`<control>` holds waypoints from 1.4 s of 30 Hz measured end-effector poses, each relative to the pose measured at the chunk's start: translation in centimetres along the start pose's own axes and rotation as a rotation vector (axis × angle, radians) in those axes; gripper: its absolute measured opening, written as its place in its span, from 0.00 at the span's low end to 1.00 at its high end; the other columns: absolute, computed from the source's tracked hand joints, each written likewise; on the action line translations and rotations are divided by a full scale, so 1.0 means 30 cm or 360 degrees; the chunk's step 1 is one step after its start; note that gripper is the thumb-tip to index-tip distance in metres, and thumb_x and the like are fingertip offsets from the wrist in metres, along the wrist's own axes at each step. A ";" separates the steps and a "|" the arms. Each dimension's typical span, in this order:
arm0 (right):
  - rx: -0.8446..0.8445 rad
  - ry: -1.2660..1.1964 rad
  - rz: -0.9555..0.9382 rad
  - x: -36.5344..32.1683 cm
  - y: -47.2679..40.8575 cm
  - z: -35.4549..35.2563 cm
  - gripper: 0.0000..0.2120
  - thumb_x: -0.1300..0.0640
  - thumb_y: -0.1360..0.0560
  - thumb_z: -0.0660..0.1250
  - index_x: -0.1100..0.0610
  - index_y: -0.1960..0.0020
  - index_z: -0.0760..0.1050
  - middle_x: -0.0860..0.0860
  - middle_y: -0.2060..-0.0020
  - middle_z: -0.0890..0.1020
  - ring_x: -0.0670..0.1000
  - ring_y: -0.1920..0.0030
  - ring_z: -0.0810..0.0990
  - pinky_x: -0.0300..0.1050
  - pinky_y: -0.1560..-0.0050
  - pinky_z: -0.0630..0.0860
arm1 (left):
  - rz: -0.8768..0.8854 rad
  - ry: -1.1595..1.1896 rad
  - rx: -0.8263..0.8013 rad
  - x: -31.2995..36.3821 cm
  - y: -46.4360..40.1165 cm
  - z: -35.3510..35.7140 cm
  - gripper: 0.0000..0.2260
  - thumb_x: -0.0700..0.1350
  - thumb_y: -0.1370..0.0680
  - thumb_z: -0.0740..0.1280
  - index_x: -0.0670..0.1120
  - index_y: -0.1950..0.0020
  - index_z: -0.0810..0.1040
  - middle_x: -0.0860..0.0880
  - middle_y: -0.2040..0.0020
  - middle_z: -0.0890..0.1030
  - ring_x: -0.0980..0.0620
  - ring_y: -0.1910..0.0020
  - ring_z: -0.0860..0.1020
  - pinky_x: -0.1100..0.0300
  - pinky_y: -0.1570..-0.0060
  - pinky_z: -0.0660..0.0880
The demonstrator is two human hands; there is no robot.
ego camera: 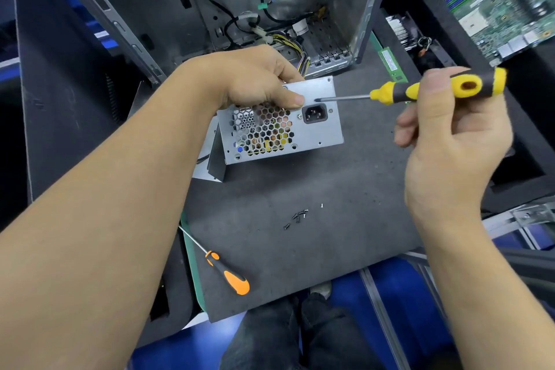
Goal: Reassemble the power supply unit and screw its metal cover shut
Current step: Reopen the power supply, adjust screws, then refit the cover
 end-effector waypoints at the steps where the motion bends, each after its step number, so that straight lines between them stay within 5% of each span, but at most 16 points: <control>1: -0.0011 0.0067 -0.0004 0.003 0.005 0.011 0.04 0.54 0.19 0.64 0.52 0.52 0.71 0.50 0.64 0.82 0.50 0.70 0.76 0.39 0.70 0.72 | -0.0001 -0.0009 0.0006 -0.001 -0.001 -0.002 0.07 0.37 0.22 0.71 0.44 0.47 0.85 0.44 0.60 0.86 0.49 0.63 0.79 0.59 0.63 0.78; 6: -0.0018 0.0215 0.0061 0.033 0.034 0.024 0.06 0.55 0.18 0.61 0.55 0.52 0.69 0.46 0.72 0.78 0.49 0.66 0.81 0.39 0.70 0.71 | -0.0019 -0.0010 0.0015 -0.004 -0.004 -0.006 0.06 0.38 0.22 0.71 0.45 0.48 0.85 0.47 0.63 0.85 0.53 0.67 0.78 0.65 0.72 0.72; 15: -0.0008 0.0233 0.0002 0.043 0.031 0.021 0.06 0.57 0.17 0.59 0.59 0.50 0.68 0.51 0.69 0.76 0.49 0.62 0.82 0.39 0.69 0.72 | 0.0004 0.0004 0.0010 -0.008 -0.011 -0.011 0.06 0.38 0.23 0.71 0.47 0.50 0.86 0.41 0.56 0.86 0.44 0.59 0.79 0.47 0.52 0.74; 34: -0.0060 0.0410 -0.0117 0.011 0.042 0.058 0.05 0.54 0.19 0.64 0.52 0.51 0.69 0.45 0.64 0.82 0.49 0.66 0.81 0.42 0.67 0.75 | 0.0021 -0.0082 0.0033 0.009 -0.005 -0.017 0.07 0.38 0.22 0.71 0.44 0.46 0.85 0.38 0.52 0.85 0.46 0.58 0.79 0.48 0.51 0.75; 37: -0.0083 0.0565 -0.0270 -0.046 0.047 0.080 0.08 0.51 0.22 0.69 0.49 0.53 0.70 0.45 0.63 0.79 0.51 0.63 0.82 0.49 0.64 0.78 | 0.0028 -0.0070 0.0028 0.008 -0.009 -0.018 0.07 0.39 0.22 0.71 0.45 0.46 0.85 0.39 0.54 0.85 0.46 0.58 0.80 0.48 0.50 0.76; 42: -0.0329 0.0914 -0.0566 -0.145 0.038 0.155 0.15 0.54 0.25 0.74 0.65 0.56 0.74 0.57 0.63 0.78 0.57 0.63 0.76 0.53 0.61 0.74 | 0.0037 -0.0064 0.0020 0.005 -0.011 -0.018 0.06 0.37 0.23 0.71 0.43 0.48 0.85 0.40 0.59 0.85 0.46 0.61 0.77 0.47 0.55 0.73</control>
Point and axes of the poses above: each hand's wrist, its own y-axis away from the middle knuckle, its own z-axis out of the palm, x = y × z, the point moved 6 cm from there along -y, towards the middle knuckle
